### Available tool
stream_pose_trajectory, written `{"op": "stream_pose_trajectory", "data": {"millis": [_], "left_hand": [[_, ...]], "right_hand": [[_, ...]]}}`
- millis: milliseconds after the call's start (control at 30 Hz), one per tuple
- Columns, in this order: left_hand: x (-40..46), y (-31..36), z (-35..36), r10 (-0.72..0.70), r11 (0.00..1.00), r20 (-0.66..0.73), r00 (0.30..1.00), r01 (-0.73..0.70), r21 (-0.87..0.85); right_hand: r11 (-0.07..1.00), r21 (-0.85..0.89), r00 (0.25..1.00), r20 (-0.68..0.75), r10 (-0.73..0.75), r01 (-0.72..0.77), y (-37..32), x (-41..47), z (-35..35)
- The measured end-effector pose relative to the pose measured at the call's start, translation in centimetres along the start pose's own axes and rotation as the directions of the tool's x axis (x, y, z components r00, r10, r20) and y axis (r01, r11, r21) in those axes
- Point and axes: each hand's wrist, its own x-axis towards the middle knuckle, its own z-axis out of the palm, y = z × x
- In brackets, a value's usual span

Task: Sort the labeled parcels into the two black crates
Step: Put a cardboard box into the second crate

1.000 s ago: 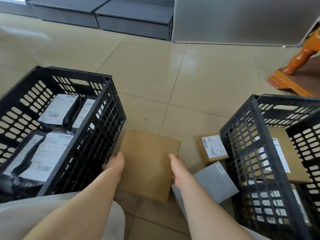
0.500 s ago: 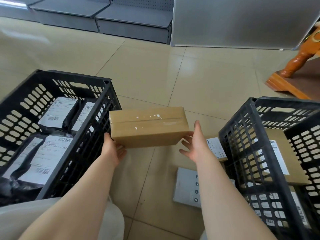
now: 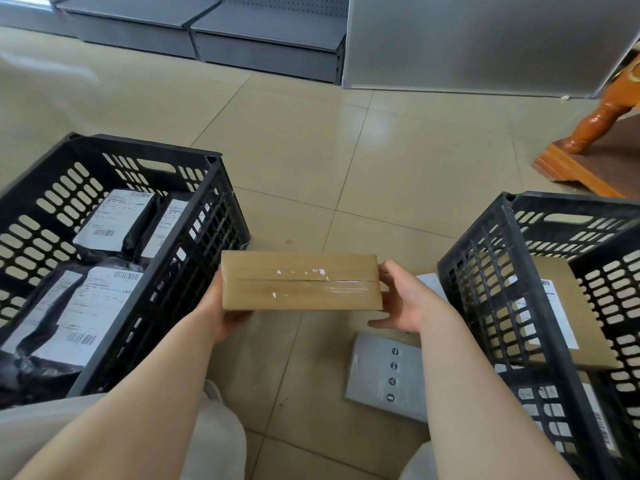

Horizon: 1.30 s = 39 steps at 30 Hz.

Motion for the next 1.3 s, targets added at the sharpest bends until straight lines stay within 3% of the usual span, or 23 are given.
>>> {"op": "stream_pose_trajectory", "data": {"millis": [133,367,667,867,933,1100,1300], "left_hand": [[-0.5,-1.5,-0.4,-0.178,0.981,0.022,0.984,0.179,-0.068],[-1.3,-1.6,-0.8,-0.133,0.990,0.044,0.990,0.135,-0.043],[-2.6,0.1,1.6,-0.047,0.998,0.095,0.994,0.043,0.039],[-3.3,3.2,3.2,0.232,0.943,0.057,0.971,-0.239,0.231],[-3.8,4.0,3.8,0.266,0.919,0.099,0.959,-0.283,0.274],[-5.4,7.5,5.1,0.289,0.874,0.183,0.940,-0.337,0.350],[-7.1,12.0,6.4,0.254,0.805,0.332,0.908,-0.389,0.447]], "right_hand": [[0.997,0.054,0.998,-0.030,-0.049,0.050,-0.9,0.1,-0.5],[0.992,-0.089,0.992,-0.074,-0.100,0.094,1.7,1.2,0.7],[0.999,-0.001,0.984,-0.169,-0.054,0.054,3.3,1.4,-0.2],[0.979,-0.201,0.985,-0.173,-0.024,-0.012,3.3,0.9,0.6],[0.993,-0.120,0.992,-0.128,-0.001,-0.014,3.7,-0.3,1.3],[0.949,0.313,1.000,-0.005,-0.028,0.028,6.0,-1.7,0.1],[0.938,0.345,0.981,0.171,-0.092,0.028,5.1,-3.7,-2.1]]}}
